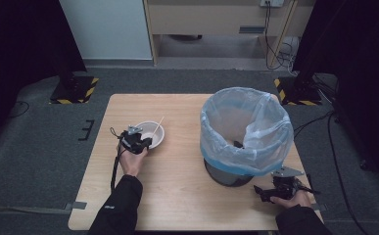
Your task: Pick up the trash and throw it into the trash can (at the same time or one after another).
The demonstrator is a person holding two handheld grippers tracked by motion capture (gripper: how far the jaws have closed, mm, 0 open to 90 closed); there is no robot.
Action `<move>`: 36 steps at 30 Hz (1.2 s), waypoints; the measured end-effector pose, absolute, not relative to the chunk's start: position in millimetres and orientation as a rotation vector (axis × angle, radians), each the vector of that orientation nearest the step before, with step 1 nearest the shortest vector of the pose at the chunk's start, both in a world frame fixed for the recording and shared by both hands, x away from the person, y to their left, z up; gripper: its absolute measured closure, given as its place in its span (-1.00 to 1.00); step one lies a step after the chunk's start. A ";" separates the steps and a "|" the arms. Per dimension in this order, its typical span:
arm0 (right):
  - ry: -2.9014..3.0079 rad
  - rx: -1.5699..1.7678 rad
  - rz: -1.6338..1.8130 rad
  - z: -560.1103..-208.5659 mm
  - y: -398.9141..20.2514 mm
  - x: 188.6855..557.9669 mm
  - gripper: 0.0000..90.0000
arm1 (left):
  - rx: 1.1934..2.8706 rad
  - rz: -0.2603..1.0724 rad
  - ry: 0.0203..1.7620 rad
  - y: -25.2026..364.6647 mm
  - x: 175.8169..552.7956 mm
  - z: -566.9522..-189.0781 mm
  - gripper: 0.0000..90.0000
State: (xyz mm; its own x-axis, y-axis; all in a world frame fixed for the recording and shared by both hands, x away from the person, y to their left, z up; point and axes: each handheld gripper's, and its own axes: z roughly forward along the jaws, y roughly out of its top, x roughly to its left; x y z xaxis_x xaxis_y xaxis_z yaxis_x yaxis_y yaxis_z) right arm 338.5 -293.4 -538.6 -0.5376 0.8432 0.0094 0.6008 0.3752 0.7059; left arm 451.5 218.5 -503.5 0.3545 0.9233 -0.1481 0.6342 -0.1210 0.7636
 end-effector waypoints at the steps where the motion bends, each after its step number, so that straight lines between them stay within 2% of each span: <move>1: 2.288 1.261 0.952 -538.6 -293.4 338.5 -0.98 | 1.844 0.469 1.366 219.4 451.4 -502.9 0.89; 9: 2.287 1.261 0.952 -538.7 -293.4 338.5 -0.98 | 1.789 0.477 1.331 230.2 443.6 -486.3 0.89; 21: 2.287 1.260 0.952 -538.7 -293.4 338.5 -0.98 | 1.683 0.536 1.152 240.5 414.4 -431.4 0.89; 36: 2.288 1.260 0.952 -538.6 -293.4 338.5 -0.98 | 1.562 0.576 0.973 229.1 388.7 -376.3 0.89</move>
State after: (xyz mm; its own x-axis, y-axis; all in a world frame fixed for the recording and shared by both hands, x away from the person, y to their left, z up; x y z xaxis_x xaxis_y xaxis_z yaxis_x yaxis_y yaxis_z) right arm 338.5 -293.4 -538.6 -0.5376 0.8432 0.0093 0.6008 0.3752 0.7059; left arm 388.7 229.1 -376.3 0.5358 0.8316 -0.1460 0.2721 -0.0063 0.9622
